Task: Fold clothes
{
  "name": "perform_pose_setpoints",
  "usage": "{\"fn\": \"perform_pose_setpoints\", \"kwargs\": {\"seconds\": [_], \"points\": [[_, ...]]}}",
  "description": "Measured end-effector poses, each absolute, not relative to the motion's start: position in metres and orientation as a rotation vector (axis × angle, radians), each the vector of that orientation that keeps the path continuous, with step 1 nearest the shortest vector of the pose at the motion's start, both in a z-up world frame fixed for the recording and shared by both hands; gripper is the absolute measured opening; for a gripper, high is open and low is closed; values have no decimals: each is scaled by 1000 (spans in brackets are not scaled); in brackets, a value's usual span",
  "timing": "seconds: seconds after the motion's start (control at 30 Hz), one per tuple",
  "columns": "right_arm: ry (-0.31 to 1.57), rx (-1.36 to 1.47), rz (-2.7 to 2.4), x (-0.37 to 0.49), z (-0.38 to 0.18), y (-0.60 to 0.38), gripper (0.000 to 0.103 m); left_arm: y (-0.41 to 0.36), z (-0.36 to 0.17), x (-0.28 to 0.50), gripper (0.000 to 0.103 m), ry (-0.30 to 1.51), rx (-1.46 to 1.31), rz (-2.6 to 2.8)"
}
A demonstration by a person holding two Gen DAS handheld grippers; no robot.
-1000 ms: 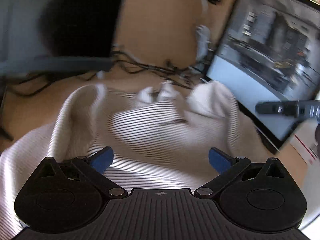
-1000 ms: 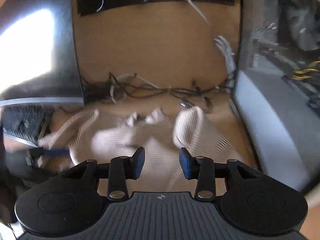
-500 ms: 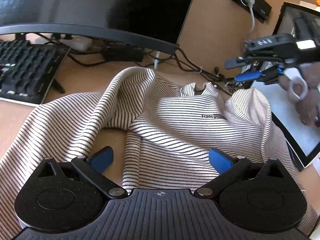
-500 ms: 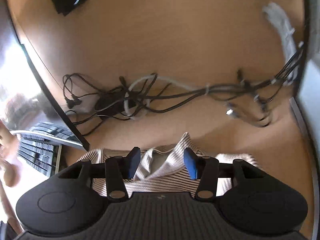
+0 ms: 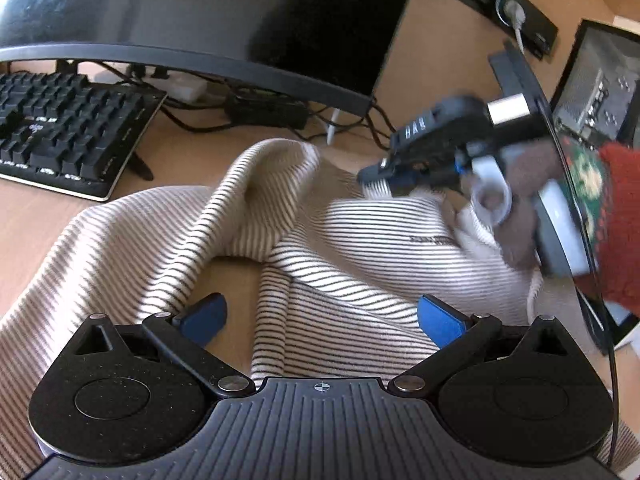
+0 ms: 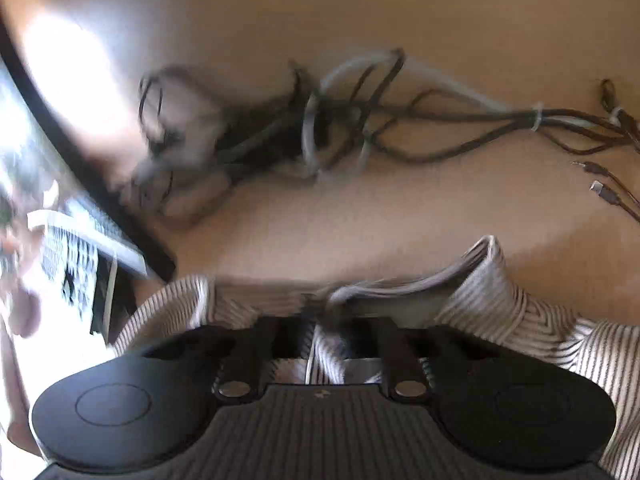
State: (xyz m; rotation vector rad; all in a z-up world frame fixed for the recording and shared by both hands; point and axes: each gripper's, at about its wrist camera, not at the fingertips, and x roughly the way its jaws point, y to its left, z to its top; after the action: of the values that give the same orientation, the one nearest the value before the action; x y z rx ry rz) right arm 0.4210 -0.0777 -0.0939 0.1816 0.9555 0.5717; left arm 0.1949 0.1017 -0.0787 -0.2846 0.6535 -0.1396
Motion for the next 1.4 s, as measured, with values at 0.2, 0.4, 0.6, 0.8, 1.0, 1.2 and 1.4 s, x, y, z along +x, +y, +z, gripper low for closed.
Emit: {"fn": "perform_pose_setpoints", "kwargs": {"seconds": [0.2,0.4,0.6,0.8,1.0,1.2,1.4], "points": [[799,228,553,455,-65,-86,1,99,-78,186,103,666,-255,-142],[781,206,492,452,-58,-99,4,102,-76,180,103,670,-254,-138],[681,-92,481,356,-35,-128,40,105,-61,182,103,676,-174,-185],[755,-231,408,256,-47,-160,42,113,-40,186,103,642,-59,-239],[850,-336,427,167,-66,-167,53,104,-33,191,103,667,-96,-351],[818,-543,340,121,-75,-163,53,94,-26,196,103,691,-132,-464],[753,-617,265,130,-92,-138,52,89,-27,198,103,785,-78,-399]]}}
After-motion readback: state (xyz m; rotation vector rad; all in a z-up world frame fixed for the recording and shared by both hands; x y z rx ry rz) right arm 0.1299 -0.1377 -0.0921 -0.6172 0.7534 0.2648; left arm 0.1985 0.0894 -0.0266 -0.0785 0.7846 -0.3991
